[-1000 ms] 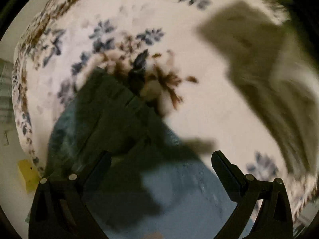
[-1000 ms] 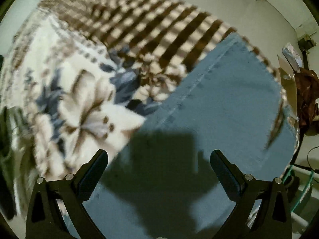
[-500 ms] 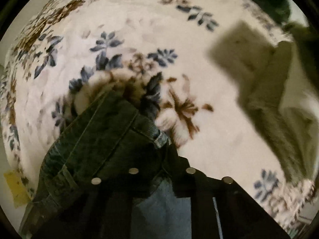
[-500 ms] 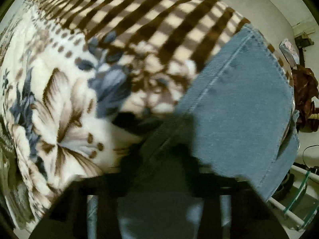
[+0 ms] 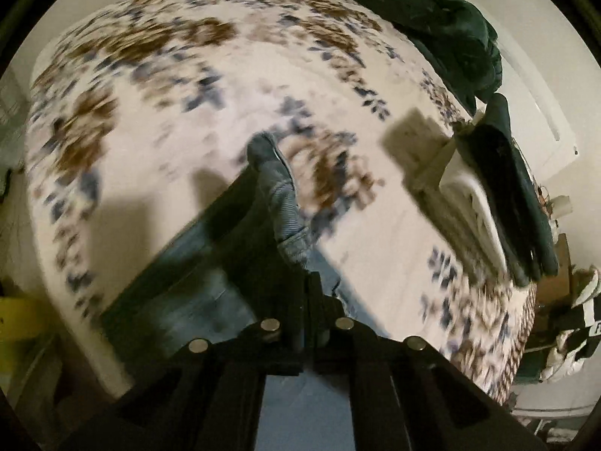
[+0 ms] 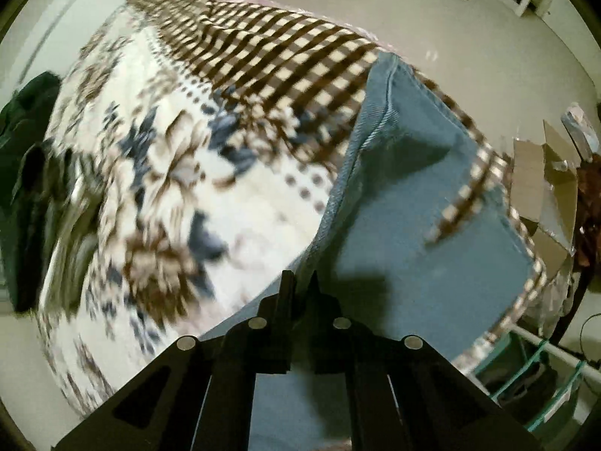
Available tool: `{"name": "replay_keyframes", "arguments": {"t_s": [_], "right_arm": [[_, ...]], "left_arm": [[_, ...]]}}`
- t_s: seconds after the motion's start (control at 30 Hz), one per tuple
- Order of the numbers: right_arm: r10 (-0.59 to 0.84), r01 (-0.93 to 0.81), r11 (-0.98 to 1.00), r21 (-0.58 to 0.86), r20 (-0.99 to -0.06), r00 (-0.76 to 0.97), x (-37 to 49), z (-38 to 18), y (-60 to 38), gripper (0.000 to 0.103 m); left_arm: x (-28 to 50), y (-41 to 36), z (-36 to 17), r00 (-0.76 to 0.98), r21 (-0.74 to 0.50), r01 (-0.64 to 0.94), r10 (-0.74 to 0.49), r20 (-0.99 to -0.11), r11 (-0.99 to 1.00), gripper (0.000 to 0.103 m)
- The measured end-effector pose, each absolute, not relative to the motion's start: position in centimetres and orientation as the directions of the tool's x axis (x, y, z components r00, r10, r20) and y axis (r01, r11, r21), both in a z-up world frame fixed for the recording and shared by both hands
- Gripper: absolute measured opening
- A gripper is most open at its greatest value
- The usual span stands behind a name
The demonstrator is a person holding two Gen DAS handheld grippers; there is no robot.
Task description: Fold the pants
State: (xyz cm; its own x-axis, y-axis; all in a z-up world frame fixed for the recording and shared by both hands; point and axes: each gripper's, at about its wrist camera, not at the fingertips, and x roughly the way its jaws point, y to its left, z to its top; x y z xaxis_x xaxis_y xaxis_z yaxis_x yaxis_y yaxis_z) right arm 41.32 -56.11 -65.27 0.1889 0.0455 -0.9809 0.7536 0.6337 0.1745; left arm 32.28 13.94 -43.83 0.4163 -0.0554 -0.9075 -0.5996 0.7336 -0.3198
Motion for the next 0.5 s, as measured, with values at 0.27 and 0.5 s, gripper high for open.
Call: {"name": "replay_keyframes", "arguments": {"t_s": [0.27, 0.5], "right_arm": [[0.063, 0.732, 0.669, 0.127, -0.991, 0.114, 28.7, -66.4, -55.9, 0.005], [0.195, 0.765, 0.609, 0.210, -0.974, 0.112, 24.7, -73.2, -56.5, 0.023]], "left_arm": [[20.6, 16.5, -50.4, 0.289, -0.245, -0.706, -0.045, -0.956, 0.664, 0.000], [19.5, 18.6, -55.8, 0.407, -0.430, -0.713, -0.172, -0.897, 0.553, 0.023]]}}
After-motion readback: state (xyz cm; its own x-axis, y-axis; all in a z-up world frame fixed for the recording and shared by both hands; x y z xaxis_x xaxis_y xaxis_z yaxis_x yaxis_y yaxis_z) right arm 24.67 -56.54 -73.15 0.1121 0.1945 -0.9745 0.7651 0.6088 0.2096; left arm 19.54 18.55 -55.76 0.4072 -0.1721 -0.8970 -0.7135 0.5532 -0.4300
